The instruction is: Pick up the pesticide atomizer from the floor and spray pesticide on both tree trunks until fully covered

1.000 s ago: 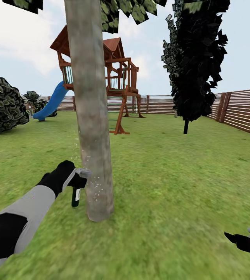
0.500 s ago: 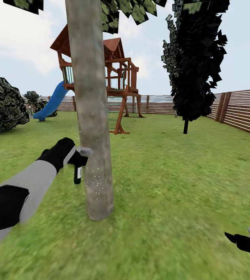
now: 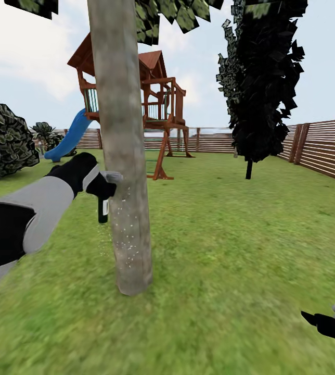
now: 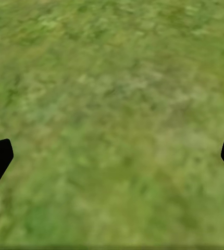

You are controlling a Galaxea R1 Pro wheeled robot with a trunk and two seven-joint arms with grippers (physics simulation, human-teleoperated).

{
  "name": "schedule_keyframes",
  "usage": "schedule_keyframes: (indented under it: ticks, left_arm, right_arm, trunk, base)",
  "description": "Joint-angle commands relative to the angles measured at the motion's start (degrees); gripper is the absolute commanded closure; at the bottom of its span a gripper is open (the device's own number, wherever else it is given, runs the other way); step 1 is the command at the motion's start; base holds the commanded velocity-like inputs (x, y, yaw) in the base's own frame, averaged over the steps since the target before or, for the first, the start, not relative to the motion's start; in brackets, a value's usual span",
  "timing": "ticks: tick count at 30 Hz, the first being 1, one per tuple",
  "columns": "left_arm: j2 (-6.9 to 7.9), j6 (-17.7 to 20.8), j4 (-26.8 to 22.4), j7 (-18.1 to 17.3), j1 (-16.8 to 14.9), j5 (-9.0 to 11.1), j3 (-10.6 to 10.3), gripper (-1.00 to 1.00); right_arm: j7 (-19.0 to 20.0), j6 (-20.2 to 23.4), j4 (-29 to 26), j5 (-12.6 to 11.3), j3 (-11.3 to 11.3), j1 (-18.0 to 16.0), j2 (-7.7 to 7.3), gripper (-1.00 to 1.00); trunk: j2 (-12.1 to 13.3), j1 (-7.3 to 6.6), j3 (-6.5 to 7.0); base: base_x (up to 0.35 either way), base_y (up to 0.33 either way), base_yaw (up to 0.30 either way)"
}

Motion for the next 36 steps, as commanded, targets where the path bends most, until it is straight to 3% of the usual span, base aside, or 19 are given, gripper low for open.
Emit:
schedule_keyframes:
  ticks: [1, 8, 14, 18, 24, 27, 36]
  left_arm:
    - [0.00, 0.00, 0.35, 0.00, -0.63, 0.04, 0.01, 1.00]
    - [-1.03, 0.00, 5.46, 0.00, -6.48, 0.02, -0.01, 1.00]
    - [-1.12, -0.05, 5.90, 0.00, -6.92, 0.02, -0.36, 1.00]
    - [-0.94, -0.11, 8.02, 0.00, -6.85, 0.02, -2.18, 1.00]
    - [-0.83, -0.36, 8.34, -0.02, -6.46, 0.02, -2.45, 1.00]
    - [-0.16, -0.50, 8.35, -0.08, -4.81, 0.03, -2.45, 1.00]
    - [0.42, -1.87, 8.25, -0.23, 4.43, -0.05, -2.45, 1.00]
  right_arm:
    - [0.00, 0.00, 0.00, 0.00, -0.03, 0.00, 0.00, -1.00]
    - [0.00, 0.00, 0.00, 0.00, -0.06, 0.00, 0.00, -1.00]
    - [0.00, 0.00, 0.00, 0.00, -0.07, 0.00, 0.00, -1.00]
    - [0.00, 0.00, -0.06, 0.00, -0.07, 0.00, 0.00, -1.00]
    - [0.00, 0.00, -0.01, 0.00, -0.07, 0.00, 0.00, -1.00]
    - [0.01, 0.00, 0.00, 0.00, -0.07, 0.00, 0.00, -1.00]
    - [0.01, 0.00, 0.00, 0.00, -0.01, 0.00, 0.00, -1.00]
  trunk:
    - [0.01, 0.00, 0.00]
    - [0.01, 0.00, 0.00]
    - [0.01, 0.00, 0.00]
    - [0.01, 0.00, 0.00]
    - [0.01, 0.00, 0.00]
    - [0.01, 0.00, 0.00]
    - [0.01, 0.00, 0.00]
  base:
    - [0.000, 0.000, 0.000]
    - [0.000, 0.000, 0.000]
    - [0.000, 0.000, 0.000]
    - [0.000, 0.000, 0.000]
    - [0.000, 0.000, 0.000]
    - [0.000, 0.000, 0.000]
    - [0.000, 0.000, 0.000]
